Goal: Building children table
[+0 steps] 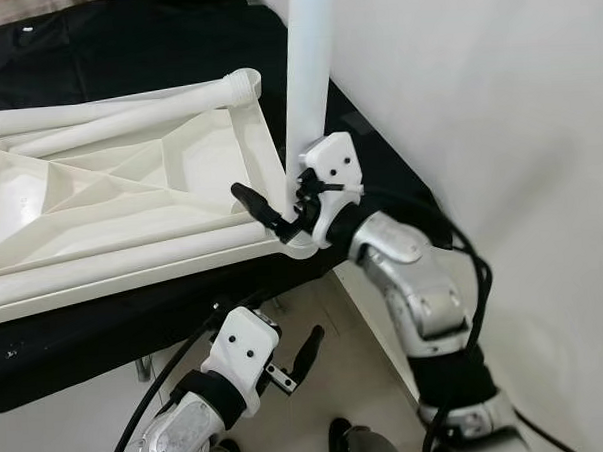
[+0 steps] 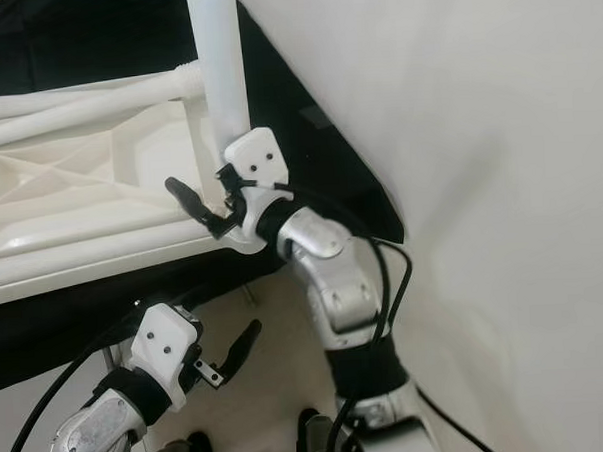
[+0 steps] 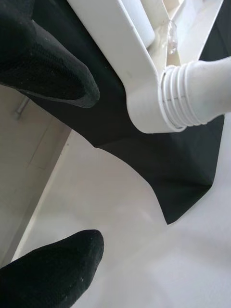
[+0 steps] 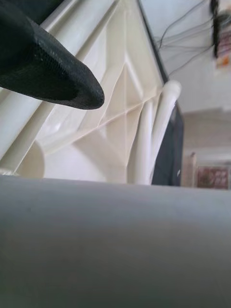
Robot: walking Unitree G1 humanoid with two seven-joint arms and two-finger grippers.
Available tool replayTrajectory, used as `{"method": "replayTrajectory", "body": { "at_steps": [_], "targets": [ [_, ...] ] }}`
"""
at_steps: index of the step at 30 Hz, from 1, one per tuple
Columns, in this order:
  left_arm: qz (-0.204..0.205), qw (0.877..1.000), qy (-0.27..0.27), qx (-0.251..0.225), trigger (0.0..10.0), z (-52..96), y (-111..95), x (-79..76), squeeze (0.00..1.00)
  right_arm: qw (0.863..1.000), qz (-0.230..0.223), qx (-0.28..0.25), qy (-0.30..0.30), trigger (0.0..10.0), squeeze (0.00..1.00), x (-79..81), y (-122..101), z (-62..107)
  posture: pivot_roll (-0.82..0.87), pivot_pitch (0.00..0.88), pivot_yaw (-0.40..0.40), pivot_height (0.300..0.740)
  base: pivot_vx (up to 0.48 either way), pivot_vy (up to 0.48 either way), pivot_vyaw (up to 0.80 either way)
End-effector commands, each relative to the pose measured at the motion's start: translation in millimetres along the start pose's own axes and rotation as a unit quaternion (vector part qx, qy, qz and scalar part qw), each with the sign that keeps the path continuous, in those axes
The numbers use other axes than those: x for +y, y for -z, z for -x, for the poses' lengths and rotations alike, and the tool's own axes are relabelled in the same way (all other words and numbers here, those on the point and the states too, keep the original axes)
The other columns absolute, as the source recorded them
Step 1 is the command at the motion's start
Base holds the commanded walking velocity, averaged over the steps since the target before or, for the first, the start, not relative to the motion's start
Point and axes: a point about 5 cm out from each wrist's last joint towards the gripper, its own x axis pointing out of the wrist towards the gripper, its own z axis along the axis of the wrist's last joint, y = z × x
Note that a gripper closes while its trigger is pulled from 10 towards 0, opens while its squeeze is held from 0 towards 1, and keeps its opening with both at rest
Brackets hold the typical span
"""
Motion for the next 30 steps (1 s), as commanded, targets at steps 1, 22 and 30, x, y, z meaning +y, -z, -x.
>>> {"method": "replayTrajectory", "body": {
  "at_steps": [1,22,30],
  "targets": [
    [0.005,1.000,0.001,0.004,10.0,2.3,2,-3.5,0.00,0.997,0.005,0.003,-0.079,10.0,0.00,-6.3,3,1.0,0.02,0.265,-0.069,0.740,0.000,0.000,0.00],
    [0.010,1.000,0.002,0.007,10.0,6.7,2,-7.2,0.00,0.972,-0.018,0.016,-0.234,0.0,0.00,-71.0,-14,22.5,0.05,0.264,-0.067,0.740,0.000,0.000,0.00],
    [0.011,1.000,0.004,0.009,10.0,8.5,4,-9.0,0.00,0.977,-0.008,0.028,-0.209,0.0,0.00,-74.6,-5,21.9,0.05,0.252,-0.068,0.740,0.000,0.000,0.00]
  ]
}}
